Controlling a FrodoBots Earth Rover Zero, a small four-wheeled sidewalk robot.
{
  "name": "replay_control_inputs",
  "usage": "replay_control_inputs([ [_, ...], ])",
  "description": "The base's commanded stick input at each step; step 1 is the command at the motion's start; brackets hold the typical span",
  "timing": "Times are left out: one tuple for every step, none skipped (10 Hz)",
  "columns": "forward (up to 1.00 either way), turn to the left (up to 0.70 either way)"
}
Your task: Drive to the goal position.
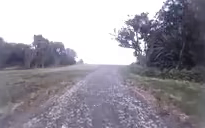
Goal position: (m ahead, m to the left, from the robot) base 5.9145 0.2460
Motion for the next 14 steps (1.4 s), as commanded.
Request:
replay_control_inputs([
  [0.69,-0.10],
  [0.69,-0.10],
  [0.69,-0.10],
  [0.69,-0.10],
  [0.69,-0.10],
  [0.69,-0.10],
  [0.69,-0.10],
  [0.69,-0.10],
  [0.69,-0.09],
  [0.69,-0.08],
  [0.69,0.00],
  [0.69,0.00],
  [0.69,0.00],
  [0.69,0.00],
])
